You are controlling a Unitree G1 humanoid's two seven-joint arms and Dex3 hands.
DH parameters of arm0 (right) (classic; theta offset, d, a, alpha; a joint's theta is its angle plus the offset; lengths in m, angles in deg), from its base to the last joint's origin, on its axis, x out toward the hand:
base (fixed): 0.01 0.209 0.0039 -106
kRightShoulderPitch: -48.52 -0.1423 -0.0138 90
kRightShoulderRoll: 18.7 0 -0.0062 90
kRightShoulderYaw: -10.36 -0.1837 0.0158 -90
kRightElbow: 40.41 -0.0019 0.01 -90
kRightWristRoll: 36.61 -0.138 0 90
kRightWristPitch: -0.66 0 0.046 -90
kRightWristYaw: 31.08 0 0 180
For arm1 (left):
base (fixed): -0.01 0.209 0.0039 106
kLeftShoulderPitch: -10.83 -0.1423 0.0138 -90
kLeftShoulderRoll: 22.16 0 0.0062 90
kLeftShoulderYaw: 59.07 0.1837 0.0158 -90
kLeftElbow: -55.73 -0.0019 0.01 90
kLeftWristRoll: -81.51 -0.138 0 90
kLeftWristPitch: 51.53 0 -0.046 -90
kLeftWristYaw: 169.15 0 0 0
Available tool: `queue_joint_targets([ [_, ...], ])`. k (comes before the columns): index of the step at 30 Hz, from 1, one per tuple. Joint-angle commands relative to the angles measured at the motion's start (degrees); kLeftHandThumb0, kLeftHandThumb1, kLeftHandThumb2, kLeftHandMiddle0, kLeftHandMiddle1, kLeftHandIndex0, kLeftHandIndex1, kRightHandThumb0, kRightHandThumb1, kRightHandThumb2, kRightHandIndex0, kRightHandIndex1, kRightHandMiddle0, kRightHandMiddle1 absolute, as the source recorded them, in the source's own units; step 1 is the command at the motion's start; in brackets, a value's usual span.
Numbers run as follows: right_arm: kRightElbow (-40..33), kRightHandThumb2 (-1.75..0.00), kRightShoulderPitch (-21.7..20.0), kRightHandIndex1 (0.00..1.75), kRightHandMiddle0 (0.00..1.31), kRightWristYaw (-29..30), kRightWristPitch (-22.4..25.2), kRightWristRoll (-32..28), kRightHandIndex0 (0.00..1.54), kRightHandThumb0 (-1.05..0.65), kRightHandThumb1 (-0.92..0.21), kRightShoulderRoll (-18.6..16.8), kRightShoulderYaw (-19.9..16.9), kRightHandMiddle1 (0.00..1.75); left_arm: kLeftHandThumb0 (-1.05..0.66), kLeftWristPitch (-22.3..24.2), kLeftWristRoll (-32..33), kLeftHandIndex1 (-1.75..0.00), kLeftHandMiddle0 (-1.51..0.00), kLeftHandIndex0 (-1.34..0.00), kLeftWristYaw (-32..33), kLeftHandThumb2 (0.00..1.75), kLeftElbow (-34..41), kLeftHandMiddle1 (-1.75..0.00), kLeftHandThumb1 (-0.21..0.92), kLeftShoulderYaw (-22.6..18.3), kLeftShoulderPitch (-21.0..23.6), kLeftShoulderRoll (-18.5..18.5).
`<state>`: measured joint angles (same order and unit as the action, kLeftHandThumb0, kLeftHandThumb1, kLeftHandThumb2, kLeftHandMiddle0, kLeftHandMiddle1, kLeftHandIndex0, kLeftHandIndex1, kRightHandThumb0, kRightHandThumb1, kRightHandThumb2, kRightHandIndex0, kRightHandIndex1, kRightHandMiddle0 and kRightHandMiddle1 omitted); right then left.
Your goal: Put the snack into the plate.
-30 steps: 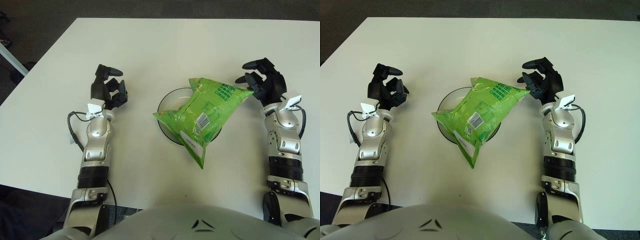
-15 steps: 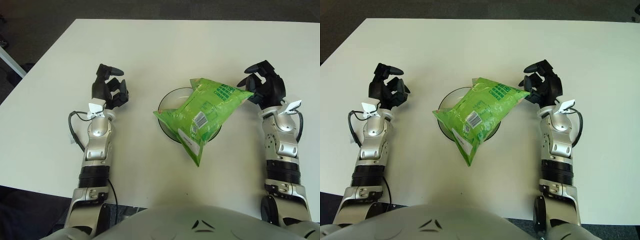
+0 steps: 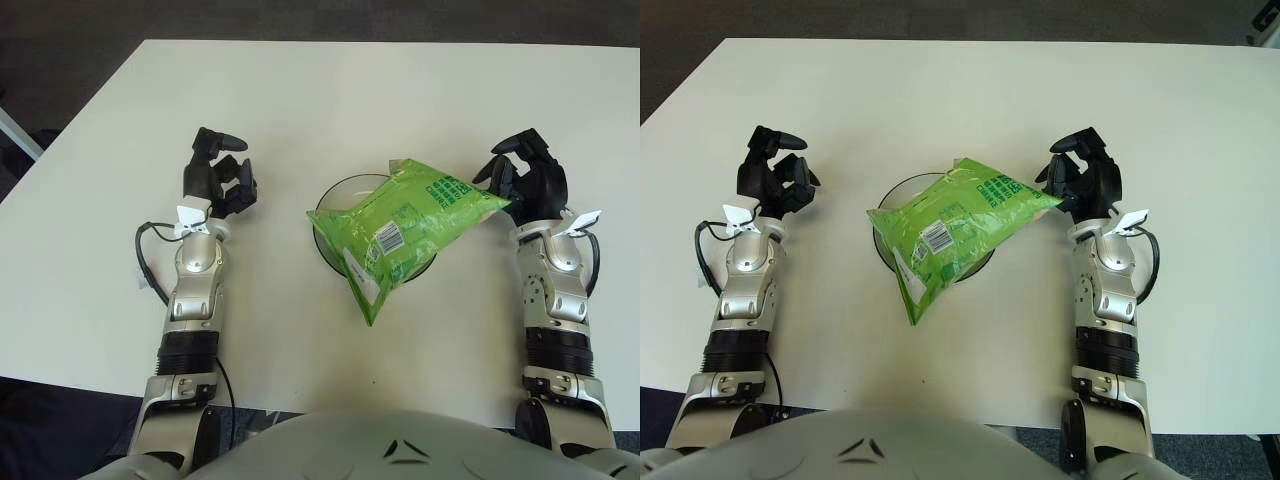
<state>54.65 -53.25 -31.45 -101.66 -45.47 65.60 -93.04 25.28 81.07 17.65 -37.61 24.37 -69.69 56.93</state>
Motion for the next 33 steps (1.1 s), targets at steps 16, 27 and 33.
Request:
queue_joint_targets([
  [16,13.21,-0.18,6.50,1.75,0.78,6.06,-11.97,6.11,0.98,-0.14,-0.92,-6.03,4.92,1.75,-0.39,0.87,-0.20,-1.75,-0.84,-0.36,0.40,0.87,-3.60,-1.75,0.66,1.02,-6.24,-2.65],
  [27,12.95,-0.17,6.28,1.75,0.79,5.44,-9.72,5.59,0.98,-0.16,-0.92,-5.31,4.52,1.75,-0.39,0.99,-0.18,-1.75,-0.84,-0.36,0.38,0.86,-3.10,-1.75,0.66,1.29,-6.58,-2.75],
  [33,12.21,-0.17,6.02,1.75,0.79,5.32,-7.71,5.01,0.98,-0.16,-0.92,-4.85,4.10,1.75,-0.39,0.90,-0.02,-1.75,-0.84,-0.36,0.23,0.86,-3.10,-1.75,0.66,1.25,-6.60,-2.71],
])
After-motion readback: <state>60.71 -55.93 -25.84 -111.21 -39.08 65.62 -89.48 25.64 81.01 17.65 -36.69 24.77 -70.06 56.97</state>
